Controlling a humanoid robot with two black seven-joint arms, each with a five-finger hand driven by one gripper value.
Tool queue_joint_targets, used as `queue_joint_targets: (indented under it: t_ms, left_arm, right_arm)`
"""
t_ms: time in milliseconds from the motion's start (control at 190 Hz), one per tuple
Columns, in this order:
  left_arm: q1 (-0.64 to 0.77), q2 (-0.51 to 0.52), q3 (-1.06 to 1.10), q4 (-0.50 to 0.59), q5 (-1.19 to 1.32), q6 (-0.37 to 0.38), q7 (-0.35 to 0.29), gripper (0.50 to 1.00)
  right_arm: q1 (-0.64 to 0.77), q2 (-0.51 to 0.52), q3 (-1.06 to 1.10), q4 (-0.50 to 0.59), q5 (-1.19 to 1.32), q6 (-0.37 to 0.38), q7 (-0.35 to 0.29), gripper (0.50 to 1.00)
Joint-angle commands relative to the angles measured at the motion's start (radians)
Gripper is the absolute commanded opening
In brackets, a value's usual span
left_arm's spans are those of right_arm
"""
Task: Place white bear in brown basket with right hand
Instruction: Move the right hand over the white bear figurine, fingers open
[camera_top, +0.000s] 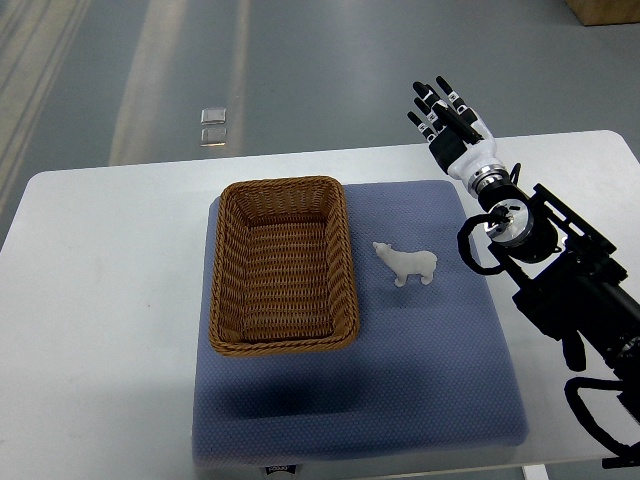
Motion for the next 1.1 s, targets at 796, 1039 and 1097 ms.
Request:
queue_joint_targets:
  t_ms: [796,1039,1097]
  left_arm:
    - [0.000,0.000,0.000,0.001,-0.001,-0.003,0.000,1.000]
    - [0.000,0.000,0.000,-0.002,-0.001,-0.007,0.000,1.000]
    - [0.000,0.000,0.000,-0.002,-0.001,-0.007,0.000,1.000]
  right_arm:
    - [0.127,-0.155,-0.218,0.037,-0.337,0.035,-0.046,0.928]
    - [0.322,-0.342,-0.502,0.109,-0.684,0.209,-0.092,0.928]
    - [0.393,-0.370,-0.586,0.112,-0.724,0.271,-0.126,0.928]
